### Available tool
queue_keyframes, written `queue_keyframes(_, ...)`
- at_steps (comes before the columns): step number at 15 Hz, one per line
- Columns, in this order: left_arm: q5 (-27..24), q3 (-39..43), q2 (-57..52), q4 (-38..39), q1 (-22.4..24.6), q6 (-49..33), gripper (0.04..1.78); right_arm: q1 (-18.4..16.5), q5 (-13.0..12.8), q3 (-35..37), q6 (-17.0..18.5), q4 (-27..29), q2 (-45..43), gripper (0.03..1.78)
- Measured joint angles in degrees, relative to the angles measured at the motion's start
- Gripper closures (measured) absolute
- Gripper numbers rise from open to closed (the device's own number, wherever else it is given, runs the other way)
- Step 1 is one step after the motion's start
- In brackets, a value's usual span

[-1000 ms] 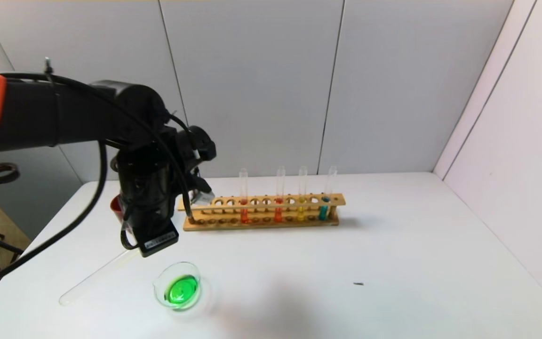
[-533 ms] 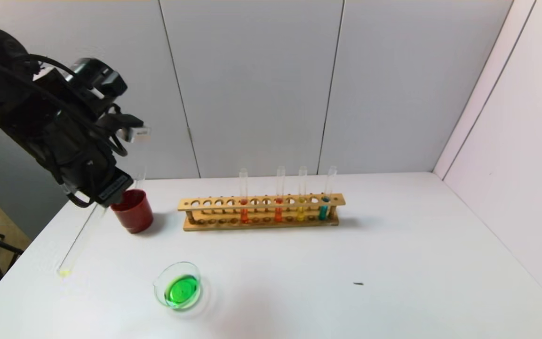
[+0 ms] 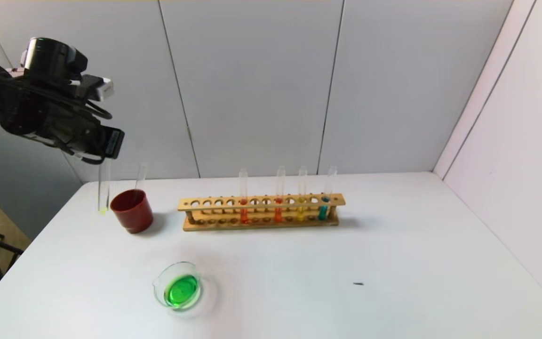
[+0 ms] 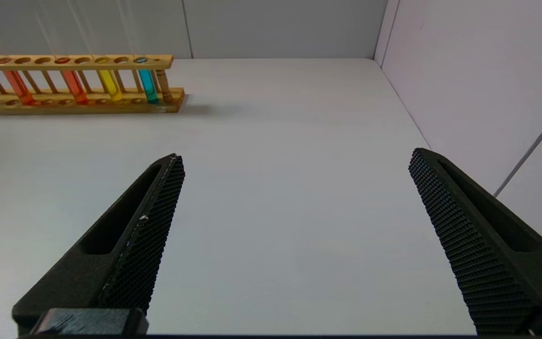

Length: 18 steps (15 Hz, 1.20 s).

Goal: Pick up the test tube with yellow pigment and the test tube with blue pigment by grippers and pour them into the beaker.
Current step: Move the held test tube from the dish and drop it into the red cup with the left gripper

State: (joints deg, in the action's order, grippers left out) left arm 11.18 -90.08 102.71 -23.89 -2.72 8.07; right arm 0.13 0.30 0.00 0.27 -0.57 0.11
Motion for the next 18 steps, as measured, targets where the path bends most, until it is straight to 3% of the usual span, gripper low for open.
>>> queue_keyframes(3, 0.3, -1.3, 3.5, 8.0, 2.5, -3.7, 1.51, 0.0, 0.0, 0.0, 0.0, 0.0, 0.0, 0.07)
queue_keyframes(7, 0.5, -3.0, 8.1, 9.5, 3.6, -8.9, 1.51, 0.0, 0.0, 0.0, 0.0, 0.0, 0.0, 0.07)
queue_keyframes(18, 0.0, 2.3, 12.3, 17.8, 3.9, -10.9, 1.51, 0.0, 0.0, 0.0, 0.0, 0.0, 0.0, 0.07)
